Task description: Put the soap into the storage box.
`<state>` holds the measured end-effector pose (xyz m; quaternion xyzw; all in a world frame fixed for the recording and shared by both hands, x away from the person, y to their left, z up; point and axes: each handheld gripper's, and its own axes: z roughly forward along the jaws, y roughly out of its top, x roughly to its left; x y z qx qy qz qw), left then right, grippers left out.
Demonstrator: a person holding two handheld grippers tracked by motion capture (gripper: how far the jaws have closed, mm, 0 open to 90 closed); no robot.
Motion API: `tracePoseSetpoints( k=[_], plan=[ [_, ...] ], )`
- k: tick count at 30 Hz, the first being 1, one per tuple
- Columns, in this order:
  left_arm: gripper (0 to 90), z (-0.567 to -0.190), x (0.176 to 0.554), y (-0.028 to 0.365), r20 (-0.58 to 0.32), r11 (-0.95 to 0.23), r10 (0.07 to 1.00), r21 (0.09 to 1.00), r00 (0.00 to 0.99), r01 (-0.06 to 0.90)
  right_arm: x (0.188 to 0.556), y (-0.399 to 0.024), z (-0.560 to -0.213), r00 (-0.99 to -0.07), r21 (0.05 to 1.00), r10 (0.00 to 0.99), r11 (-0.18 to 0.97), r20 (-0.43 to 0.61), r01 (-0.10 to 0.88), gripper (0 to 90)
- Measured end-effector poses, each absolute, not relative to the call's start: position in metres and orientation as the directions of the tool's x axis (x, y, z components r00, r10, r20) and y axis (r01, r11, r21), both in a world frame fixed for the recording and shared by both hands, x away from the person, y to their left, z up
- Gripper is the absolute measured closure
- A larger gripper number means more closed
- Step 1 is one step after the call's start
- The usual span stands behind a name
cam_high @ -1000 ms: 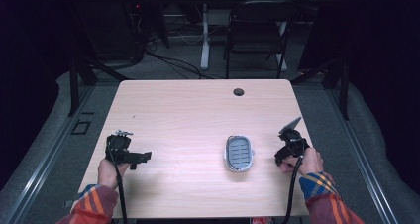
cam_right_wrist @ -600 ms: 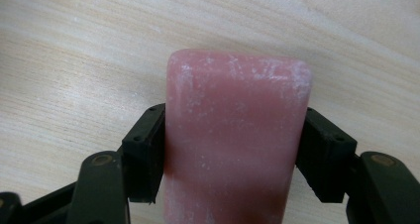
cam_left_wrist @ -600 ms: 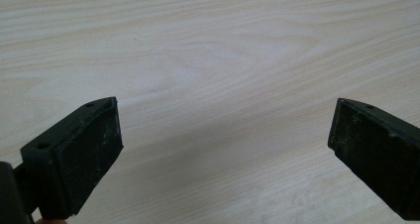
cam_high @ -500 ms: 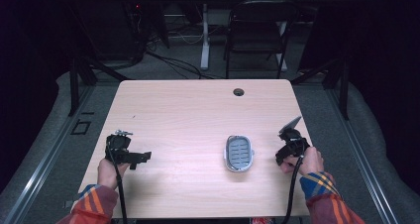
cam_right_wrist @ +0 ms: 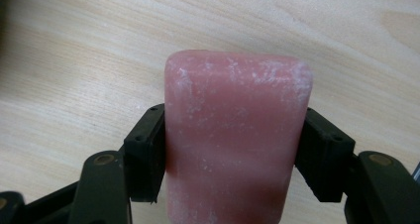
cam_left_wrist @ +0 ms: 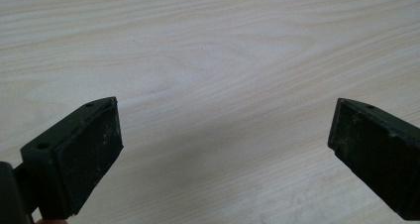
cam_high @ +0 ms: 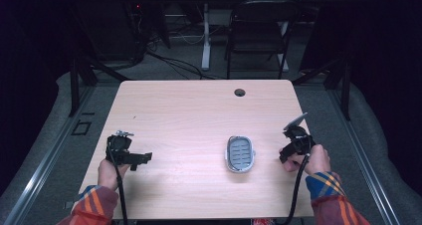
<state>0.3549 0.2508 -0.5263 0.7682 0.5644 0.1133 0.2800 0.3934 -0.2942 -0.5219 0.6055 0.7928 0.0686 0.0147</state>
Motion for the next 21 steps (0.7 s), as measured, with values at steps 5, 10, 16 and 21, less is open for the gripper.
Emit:
tracePoseSetpoints(
  k=[5, 10, 16, 21],
  plan=[
    [0.3, -0.527, 0.356, 0.250, -0.142, -0.210, 0.930, 0.554, 0.340, 0.806, 0.393, -0.295, -0.517, -0.267, 0.120, 0.961, 0.258, 0.072, 0.959, 36.9],
    [0.3, -0.527, 0.356, 0.250, -0.142, -0.211, 0.929, 0.556, 0.342, 0.804, 0.391, -0.293, -0.508, -0.290, 0.136, 0.954, 0.279, 0.071, 0.951, 37.0],
    [0.3, -0.527, 0.356, 0.249, -0.140, -0.214, 0.929, 0.554, 0.343, 0.804, 0.389, -0.283, -0.504, -0.317, 0.148, 0.946, 0.306, 0.063, 0.941, 37.1],
    [0.3, -0.527, 0.356, 0.249, -0.139, -0.211, 0.930, 0.557, 0.340, 0.803, 0.389, -0.279, -0.502, -0.336, 0.141, 0.939, 0.323, 0.076, 0.936, 37.2]
  ],
)
